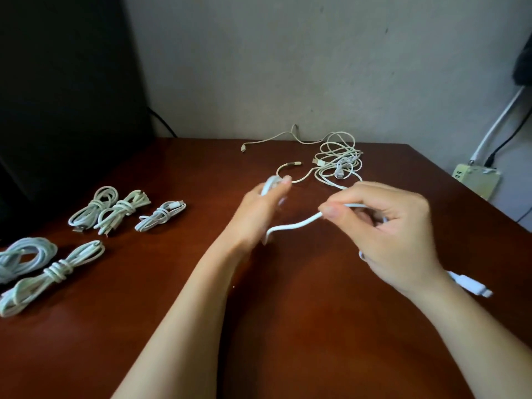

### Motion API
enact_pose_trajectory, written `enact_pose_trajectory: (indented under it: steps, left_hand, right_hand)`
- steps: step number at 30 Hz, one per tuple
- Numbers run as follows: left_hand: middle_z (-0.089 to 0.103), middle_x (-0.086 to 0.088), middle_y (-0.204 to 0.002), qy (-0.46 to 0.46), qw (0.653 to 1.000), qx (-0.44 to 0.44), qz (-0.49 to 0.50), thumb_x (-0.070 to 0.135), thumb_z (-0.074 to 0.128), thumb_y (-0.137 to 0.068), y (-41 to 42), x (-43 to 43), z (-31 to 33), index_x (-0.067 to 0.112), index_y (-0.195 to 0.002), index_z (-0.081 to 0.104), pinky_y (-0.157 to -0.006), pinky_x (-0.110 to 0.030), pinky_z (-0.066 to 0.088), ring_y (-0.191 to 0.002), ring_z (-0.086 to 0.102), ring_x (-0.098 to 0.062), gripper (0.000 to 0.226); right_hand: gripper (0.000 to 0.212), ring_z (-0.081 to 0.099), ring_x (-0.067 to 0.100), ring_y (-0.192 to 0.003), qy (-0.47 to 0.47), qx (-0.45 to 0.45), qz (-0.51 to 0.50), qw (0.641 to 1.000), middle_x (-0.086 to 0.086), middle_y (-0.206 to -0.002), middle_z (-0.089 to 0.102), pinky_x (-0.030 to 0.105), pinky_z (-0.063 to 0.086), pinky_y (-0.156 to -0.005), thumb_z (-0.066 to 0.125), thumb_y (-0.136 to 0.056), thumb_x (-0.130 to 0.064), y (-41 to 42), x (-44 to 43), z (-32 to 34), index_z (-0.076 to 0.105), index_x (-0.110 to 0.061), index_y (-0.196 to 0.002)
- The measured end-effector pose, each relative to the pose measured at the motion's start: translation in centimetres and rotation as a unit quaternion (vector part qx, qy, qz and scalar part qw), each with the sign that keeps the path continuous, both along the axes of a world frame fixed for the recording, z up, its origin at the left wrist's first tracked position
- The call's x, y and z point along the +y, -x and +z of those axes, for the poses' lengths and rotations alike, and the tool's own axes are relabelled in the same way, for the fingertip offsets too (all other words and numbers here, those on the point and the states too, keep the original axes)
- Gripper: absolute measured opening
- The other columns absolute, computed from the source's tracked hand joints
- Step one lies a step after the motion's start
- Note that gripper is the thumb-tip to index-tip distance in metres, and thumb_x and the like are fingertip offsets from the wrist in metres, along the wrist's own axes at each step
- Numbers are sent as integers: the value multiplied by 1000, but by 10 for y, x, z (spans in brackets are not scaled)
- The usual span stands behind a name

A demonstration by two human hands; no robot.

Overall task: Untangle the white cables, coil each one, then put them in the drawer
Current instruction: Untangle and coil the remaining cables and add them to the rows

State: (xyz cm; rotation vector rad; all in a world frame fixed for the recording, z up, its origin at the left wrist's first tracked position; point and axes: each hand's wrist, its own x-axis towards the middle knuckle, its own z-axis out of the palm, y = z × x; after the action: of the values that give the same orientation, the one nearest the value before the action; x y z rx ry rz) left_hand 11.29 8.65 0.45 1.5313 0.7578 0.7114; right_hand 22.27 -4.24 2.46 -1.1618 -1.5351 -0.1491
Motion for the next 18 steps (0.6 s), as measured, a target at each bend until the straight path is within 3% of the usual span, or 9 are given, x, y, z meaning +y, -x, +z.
enact_pose_trajectory:
  steps: [3,6,9,12,15,18]
  left_hand:
    - [35,9,-55,96,982,60,-150,68,44,-81,-2,-10,3,26,-69,43,-39,-14,23,-41,27,-4,44]
    - [31,3,-58,156,958,55,-236,77,42,-63,-4,-17,5,23,-71,47,-38,-13,20,-43,22,-8,55]
    - [31,0,-58,209,939,32,-271,80,41,-62,-4,-17,4,17,-75,52,-39,-14,19,-42,24,-8,65]
    - [30,-2,-61,251,911,2,-326,83,46,-62,-1,-16,4,15,-76,52,-38,-14,20,-42,26,-8,70]
    - [29,-2,-63,270,897,-8,-351,78,58,-63,1,-17,5,15,-77,52,-36,-13,22,-43,27,-7,64]
    - [31,1,-62,241,905,5,-350,51,77,-64,2,-19,3,18,-81,51,-37,-13,23,-46,27,-6,45]
  right_hand:
    - [14,37,5,-51,-37,32,-58,997,-7,-63,54,10,28,-54,64,-84,-29,-3,1,2,65,-36,-72]
    - [13,45,15,-54,-60,72,-96,991,-1,-67,60,16,34,-54,64,-84,-31,-7,3,4,63,-38,-74]
    - [16,54,30,-60,-57,116,-141,982,5,-66,63,38,44,-58,66,-82,-38,-16,9,1,67,-41,-66]
    - [15,56,33,-61,-19,119,-177,977,20,-64,61,47,47,-61,65,-80,-47,-25,14,-3,68,-44,-65]
    - [21,55,32,-61,5,109,-189,976,16,-62,62,40,43,-59,63,-80,-49,-27,14,-6,64,-39,-61]
    - [21,46,9,-51,25,111,-182,977,0,-57,61,24,36,-54,67,-83,-38,-26,15,-7,62,-39,-62]
